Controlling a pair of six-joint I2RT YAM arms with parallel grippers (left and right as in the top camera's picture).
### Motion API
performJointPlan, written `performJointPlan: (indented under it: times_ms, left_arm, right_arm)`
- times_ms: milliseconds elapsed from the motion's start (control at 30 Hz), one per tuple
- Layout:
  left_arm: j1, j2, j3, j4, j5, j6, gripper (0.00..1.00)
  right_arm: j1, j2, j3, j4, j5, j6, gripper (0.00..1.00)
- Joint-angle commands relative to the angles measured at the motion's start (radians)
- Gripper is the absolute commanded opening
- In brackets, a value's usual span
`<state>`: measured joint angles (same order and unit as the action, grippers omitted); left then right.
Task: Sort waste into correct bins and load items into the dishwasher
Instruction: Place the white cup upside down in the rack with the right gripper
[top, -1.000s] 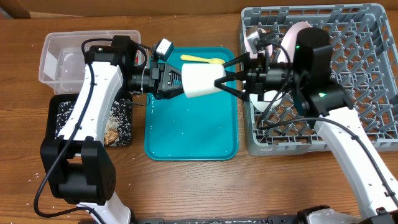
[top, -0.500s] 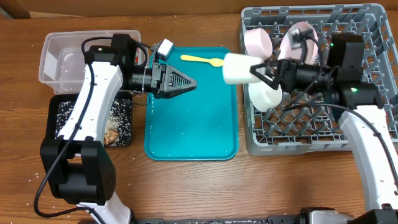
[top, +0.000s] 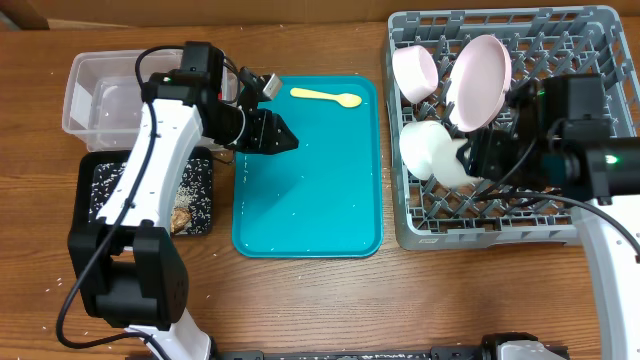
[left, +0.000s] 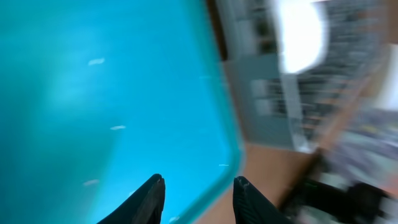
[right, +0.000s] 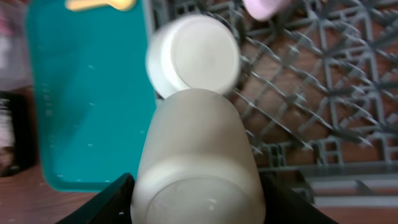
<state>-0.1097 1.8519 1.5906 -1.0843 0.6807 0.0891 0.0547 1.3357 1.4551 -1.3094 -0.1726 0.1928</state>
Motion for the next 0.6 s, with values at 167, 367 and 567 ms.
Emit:
performJointPlan:
  times_ms: [167, 367, 567]
  left_arm:
    - [-0.063, 0.0, 0.016, 0.063, -0.354, -0.169, 0.4]
    - [-0.066, 0.0, 0.016, 0.065, -0.397, -0.176, 0.4]
    - [-0.066, 0.0, 0.016, 0.068, -0.404, -0.176, 0.41]
  right_arm:
    - [0.134, 0.122, 0.006, -0.093, 0.227, 0.119, 0.33]
    - [0.182, 0.207, -0.034, -0.079, 0.207, 0.122, 0.33]
    - [0.226, 0.249, -0.044, -0.043, 0.194, 0.134, 0.39]
